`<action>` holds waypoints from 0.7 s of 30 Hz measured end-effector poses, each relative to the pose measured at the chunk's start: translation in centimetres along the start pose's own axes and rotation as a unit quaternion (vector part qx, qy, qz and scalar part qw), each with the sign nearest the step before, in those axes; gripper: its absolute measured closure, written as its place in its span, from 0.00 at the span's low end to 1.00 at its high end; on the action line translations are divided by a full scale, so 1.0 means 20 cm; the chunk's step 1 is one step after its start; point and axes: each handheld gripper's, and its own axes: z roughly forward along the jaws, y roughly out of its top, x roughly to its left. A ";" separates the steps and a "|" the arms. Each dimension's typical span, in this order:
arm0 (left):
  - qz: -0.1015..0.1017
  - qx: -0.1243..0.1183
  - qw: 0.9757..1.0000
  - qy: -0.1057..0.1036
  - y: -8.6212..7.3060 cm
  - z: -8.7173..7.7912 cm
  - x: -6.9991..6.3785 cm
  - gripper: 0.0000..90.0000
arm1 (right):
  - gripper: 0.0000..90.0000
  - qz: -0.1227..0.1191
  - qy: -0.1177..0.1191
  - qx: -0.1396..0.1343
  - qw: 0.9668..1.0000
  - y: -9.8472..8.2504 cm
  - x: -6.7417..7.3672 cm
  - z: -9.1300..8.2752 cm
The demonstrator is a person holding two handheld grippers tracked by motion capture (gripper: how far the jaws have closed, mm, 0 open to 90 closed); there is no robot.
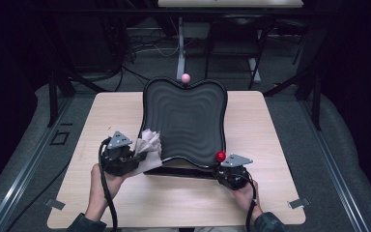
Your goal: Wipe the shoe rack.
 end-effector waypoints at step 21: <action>0.018 0.045 0.997 0.062 -0.07 0.16 -0.02 0.89 | 0.82 -0.004 -0.004 0.004 1.000 0.00 0.00 0.00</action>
